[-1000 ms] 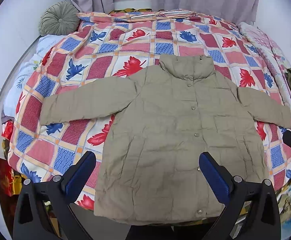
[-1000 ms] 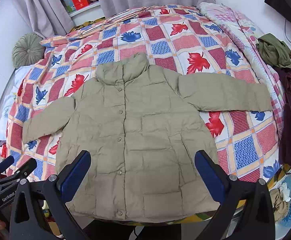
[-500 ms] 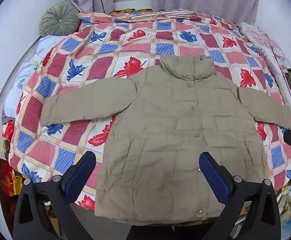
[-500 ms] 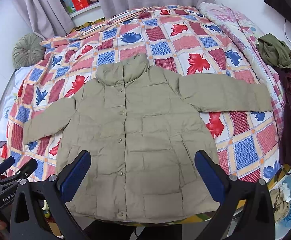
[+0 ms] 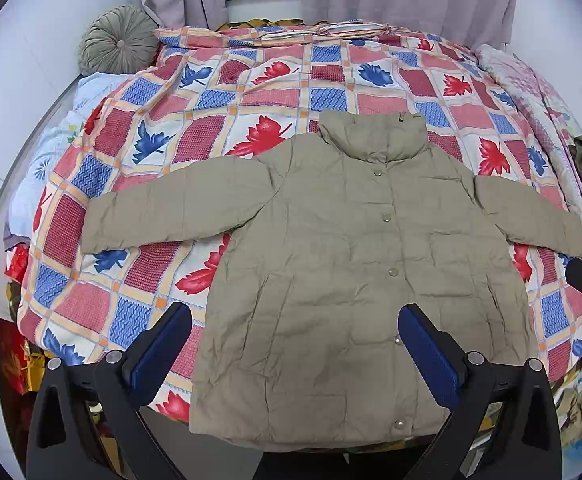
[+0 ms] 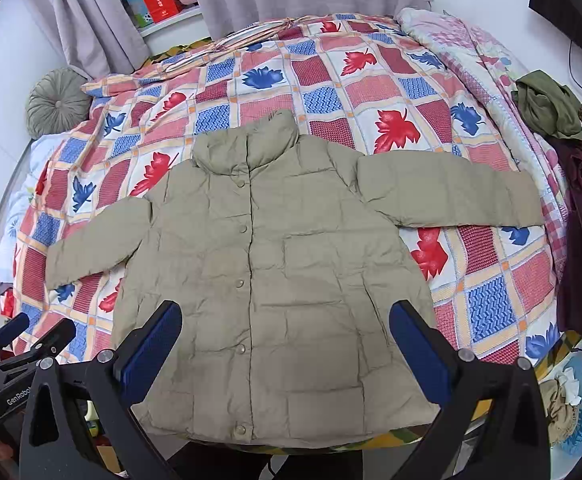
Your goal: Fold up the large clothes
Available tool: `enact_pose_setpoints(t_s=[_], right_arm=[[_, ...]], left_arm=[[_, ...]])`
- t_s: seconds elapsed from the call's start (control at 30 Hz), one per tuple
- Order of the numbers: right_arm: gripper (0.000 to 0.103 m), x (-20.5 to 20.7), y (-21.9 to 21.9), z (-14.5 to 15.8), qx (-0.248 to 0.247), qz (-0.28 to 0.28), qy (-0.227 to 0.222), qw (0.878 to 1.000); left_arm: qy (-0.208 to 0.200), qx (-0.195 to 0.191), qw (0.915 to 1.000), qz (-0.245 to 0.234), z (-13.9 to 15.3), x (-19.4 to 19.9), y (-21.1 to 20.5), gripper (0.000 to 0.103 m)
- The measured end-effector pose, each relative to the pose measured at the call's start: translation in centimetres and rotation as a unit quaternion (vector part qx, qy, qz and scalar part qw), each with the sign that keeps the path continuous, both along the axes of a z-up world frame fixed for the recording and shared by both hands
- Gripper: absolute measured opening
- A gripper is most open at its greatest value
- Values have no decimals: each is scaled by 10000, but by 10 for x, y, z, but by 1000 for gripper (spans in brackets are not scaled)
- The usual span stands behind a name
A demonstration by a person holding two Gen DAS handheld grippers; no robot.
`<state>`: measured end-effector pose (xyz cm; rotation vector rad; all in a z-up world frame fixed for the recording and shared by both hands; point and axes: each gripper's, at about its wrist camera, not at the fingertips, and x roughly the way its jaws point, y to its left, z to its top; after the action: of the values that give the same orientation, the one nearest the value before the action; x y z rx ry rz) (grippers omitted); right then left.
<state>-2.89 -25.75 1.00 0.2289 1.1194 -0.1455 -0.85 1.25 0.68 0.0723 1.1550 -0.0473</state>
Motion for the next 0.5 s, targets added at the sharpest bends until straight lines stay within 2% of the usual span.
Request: enact_pose_setpoints(t_s=[0.5], right_arm=[[103, 1, 3, 3, -2, 21, -14, 10000]], left_arm=[[-1, 3, 10000, -3, 0, 0, 0, 103]])
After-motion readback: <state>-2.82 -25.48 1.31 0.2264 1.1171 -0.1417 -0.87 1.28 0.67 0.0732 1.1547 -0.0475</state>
